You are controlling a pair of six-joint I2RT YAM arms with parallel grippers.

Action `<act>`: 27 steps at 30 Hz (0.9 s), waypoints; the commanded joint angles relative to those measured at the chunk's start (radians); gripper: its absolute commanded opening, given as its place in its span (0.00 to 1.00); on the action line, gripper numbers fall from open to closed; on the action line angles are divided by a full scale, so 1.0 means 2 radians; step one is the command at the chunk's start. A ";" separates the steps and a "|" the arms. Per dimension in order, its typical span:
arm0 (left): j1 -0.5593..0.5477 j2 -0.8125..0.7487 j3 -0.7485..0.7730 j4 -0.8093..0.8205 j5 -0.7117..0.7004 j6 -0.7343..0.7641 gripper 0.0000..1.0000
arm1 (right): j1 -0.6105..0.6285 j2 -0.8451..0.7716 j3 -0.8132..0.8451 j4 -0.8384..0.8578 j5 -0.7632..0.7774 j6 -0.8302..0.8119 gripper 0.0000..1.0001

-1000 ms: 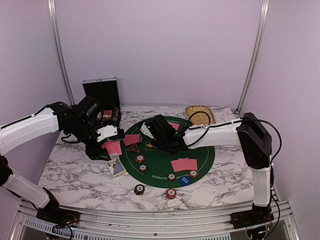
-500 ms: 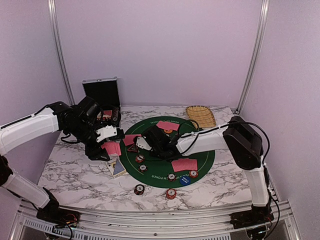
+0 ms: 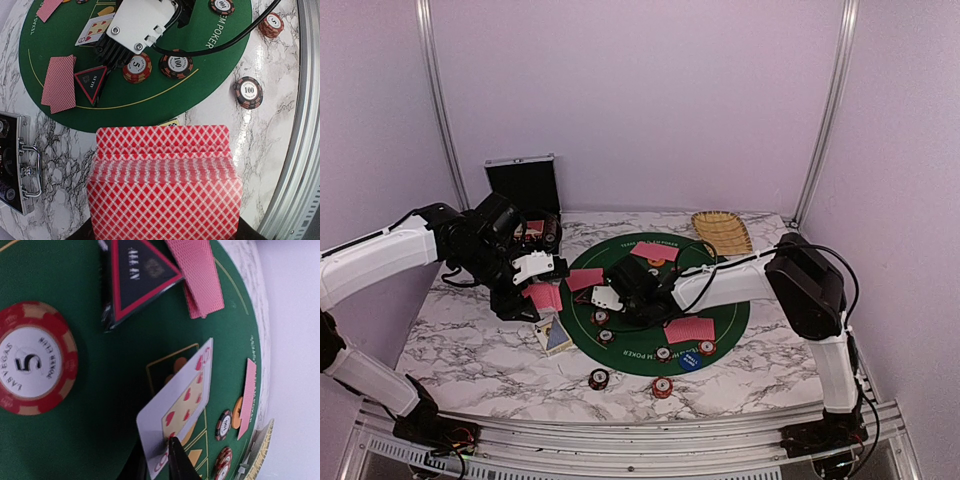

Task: Distribute texas hold em gaming equipment

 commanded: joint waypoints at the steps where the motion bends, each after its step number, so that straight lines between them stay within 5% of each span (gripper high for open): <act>1: 0.002 -0.017 0.008 -0.013 0.005 0.002 0.00 | 0.004 -0.012 -0.005 -0.029 -0.033 0.015 0.22; 7: 0.002 -0.017 0.010 -0.014 0.003 0.001 0.00 | 0.003 -0.013 -0.007 -0.043 -0.033 0.019 0.45; 14: 0.002 -0.017 0.009 -0.015 0.007 0.001 0.00 | -0.021 -0.039 -0.007 -0.041 -0.051 0.080 0.49; 20: 0.002 -0.012 0.013 -0.015 0.009 -0.001 0.00 | -0.063 -0.085 -0.003 -0.040 -0.149 0.193 0.52; 25: 0.002 -0.011 0.014 -0.015 0.010 0.001 0.00 | -0.102 -0.128 -0.021 -0.010 -0.220 0.297 0.71; 27: 0.002 -0.011 0.014 -0.015 0.009 0.003 0.00 | -0.121 -0.139 -0.024 -0.003 -0.269 0.340 0.91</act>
